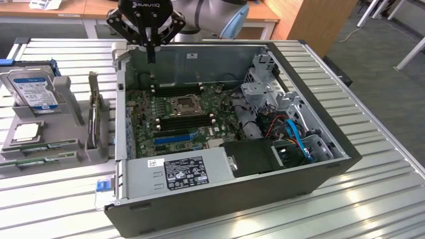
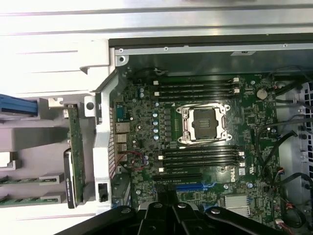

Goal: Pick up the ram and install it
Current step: 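Reach for the ram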

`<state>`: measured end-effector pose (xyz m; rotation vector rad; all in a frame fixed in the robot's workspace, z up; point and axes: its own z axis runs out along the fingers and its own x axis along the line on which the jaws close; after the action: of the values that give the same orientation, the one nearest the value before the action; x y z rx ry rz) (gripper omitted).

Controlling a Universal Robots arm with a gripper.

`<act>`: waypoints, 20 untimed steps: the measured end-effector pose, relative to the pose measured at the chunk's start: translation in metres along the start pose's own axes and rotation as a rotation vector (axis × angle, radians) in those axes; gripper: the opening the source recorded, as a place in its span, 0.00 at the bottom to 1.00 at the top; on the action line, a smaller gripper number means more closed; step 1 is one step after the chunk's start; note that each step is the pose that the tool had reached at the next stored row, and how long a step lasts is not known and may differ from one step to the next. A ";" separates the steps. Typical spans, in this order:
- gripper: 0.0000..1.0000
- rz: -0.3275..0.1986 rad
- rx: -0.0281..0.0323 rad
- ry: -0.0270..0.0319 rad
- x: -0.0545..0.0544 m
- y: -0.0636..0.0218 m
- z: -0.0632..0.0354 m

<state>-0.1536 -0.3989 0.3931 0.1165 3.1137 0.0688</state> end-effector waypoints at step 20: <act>0.10 0.000 0.0000 0.0000 0.046 -0.0035 -0.0011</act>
<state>-0.2003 -0.3989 0.3930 0.1167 3.1137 0.0689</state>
